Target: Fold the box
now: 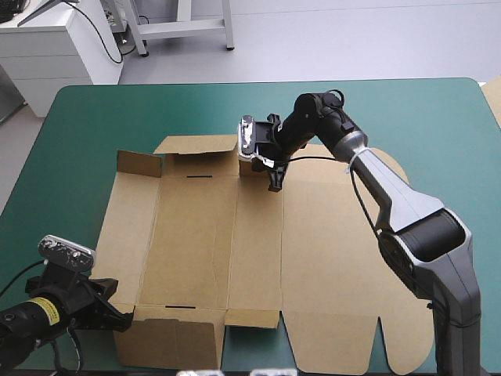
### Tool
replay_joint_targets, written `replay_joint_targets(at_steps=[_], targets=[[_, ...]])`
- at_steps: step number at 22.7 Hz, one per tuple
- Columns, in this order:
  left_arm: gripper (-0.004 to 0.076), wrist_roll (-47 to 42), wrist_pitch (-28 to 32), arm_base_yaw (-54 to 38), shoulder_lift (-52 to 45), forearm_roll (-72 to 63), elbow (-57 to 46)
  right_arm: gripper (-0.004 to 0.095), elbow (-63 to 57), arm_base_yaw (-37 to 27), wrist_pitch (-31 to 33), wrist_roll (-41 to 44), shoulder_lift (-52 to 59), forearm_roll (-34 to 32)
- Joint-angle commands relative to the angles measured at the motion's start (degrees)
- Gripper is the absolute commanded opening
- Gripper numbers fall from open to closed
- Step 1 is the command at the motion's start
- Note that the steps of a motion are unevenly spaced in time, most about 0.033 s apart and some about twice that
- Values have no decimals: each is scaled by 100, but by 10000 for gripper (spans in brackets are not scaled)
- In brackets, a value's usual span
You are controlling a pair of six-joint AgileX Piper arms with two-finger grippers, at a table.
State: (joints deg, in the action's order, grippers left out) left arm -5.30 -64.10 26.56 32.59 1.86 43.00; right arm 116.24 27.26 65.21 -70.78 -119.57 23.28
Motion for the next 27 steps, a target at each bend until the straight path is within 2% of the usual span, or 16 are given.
replay_joint_targets(at_steps=[1,4,5,7,8,10,12,16,19,20,23,25,27], targets=[[-8,-8,293,40,20,13,189,39,177,17,-306,-14,345,113],[-8,-8,293,40,20,13,189,218,177,7,-498,-14,345,98],[-8,-8,293,40,20,13,189,383,177,7,-621,-14,345,98],[-8,-8,300,40,20,13,189,561,177,7,-824,165,345,81],[-8,-8,300,40,20,23,189,576,188,7,-850,257,356,34],[-8,-8,328,40,20,21,189,527,276,7,-645,579,383,-112],[-8,-8,458,40,20,21,189,348,411,7,-405,1127,513,-383],[-8,-8,955,40,20,8,189,-19,458,-3,-247,1336,926,-764],[-8,-8,1144,40,20,8,189,-19,458,-3,-160,2365,1180,-1466],[-8,1,1169,40,20,8,189,-19,458,-3,-17,2905,1267,-1889],[-8,31,1208,40,20,33,189,-19,458,-17,395,3691,1391,-2624],[-8,39,1265,40,20,33,189,-19,458,-119,587,4139,1496,-2786],[-8,39,1358,40,31,33,189,-19,458,-263,608,4502,1619,-2634]])
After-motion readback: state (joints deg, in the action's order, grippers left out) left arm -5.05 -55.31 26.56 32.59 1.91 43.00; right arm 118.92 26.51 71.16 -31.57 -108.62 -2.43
